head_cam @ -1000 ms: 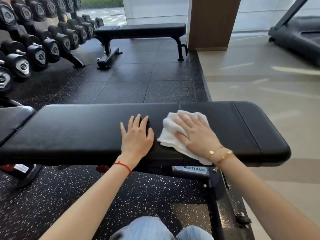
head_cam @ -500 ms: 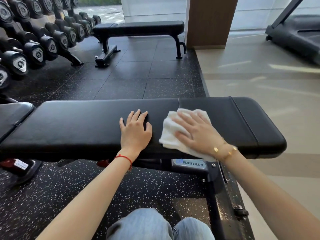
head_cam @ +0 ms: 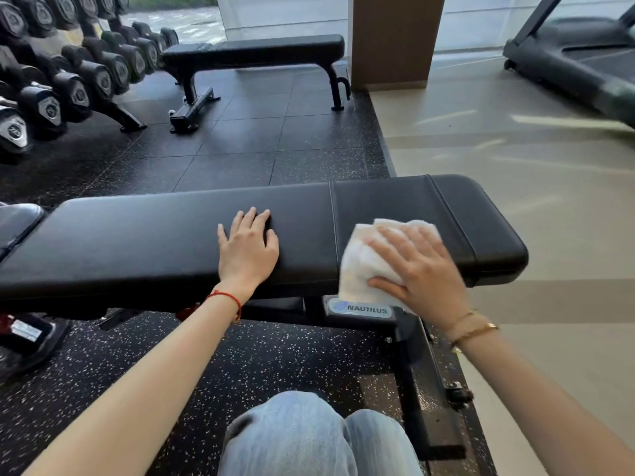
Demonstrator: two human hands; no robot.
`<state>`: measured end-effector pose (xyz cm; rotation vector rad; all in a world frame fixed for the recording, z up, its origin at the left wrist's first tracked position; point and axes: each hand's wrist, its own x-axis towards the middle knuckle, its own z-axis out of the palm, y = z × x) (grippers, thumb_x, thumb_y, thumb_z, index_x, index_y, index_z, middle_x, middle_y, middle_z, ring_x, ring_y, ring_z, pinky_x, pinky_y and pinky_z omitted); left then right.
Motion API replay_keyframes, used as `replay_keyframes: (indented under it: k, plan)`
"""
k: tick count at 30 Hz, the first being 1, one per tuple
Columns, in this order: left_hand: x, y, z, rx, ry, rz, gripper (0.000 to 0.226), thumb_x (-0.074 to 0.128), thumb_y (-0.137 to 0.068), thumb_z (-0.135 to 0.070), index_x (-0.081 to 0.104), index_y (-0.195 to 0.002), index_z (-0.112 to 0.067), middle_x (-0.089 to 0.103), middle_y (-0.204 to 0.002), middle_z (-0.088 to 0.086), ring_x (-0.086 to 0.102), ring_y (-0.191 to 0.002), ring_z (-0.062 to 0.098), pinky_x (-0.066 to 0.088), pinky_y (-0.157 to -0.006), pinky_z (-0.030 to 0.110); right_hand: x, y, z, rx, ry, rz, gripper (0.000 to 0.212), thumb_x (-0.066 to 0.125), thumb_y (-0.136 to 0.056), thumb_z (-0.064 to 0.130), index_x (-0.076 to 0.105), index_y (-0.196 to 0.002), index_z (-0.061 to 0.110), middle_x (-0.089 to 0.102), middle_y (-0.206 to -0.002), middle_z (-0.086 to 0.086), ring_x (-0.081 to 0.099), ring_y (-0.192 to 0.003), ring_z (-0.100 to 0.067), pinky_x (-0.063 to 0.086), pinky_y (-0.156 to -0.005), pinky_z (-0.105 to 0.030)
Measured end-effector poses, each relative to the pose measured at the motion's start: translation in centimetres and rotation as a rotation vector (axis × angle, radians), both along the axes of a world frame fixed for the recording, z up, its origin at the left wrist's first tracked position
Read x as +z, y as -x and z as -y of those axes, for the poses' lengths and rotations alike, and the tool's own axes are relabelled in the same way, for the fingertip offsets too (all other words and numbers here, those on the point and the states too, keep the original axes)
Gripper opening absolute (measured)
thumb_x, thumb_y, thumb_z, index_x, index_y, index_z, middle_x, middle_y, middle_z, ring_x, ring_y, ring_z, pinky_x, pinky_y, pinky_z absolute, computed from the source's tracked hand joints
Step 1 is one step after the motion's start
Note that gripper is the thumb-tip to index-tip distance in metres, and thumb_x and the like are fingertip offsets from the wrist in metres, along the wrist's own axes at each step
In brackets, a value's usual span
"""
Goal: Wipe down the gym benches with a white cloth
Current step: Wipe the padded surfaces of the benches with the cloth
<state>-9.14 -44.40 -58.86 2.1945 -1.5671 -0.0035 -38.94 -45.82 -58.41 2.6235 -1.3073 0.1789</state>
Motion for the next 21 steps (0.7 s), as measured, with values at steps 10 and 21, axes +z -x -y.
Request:
replay_keyframes:
  k: [10,21]
  plan:
    - [0.1,0.3,0.1,0.014,0.004,0.000,0.049,0.041,-0.097,-0.027,0.042,-0.146,-0.020,0.034,-0.158,0.005,0.021,-0.149,0.023,0.007,-0.122,0.056,0.7,-8.5,-0.8,0.064,-0.022,0.107,0.064,0.019,-0.099,0.062,0.043,-0.146,0.026,0.044,-0.150,-0.002,0.042,-0.133,-0.031,0.020,-0.118,-0.047]
    - [0.0,0.4,0.1,0.019,-0.008,0.006,0.050,0.038,-0.098,-0.029,0.040,-0.147,-0.023,0.031,-0.159,0.002,0.019,-0.150,0.021,0.006,-0.122,0.055,1.3,-2.4,7.5,-0.345,-0.151,0.162,0.055,0.027,-0.101,0.050,0.029,-0.151,0.028,0.027,-0.160,-0.002,0.026,-0.144,-0.027,0.011,-0.119,-0.046]
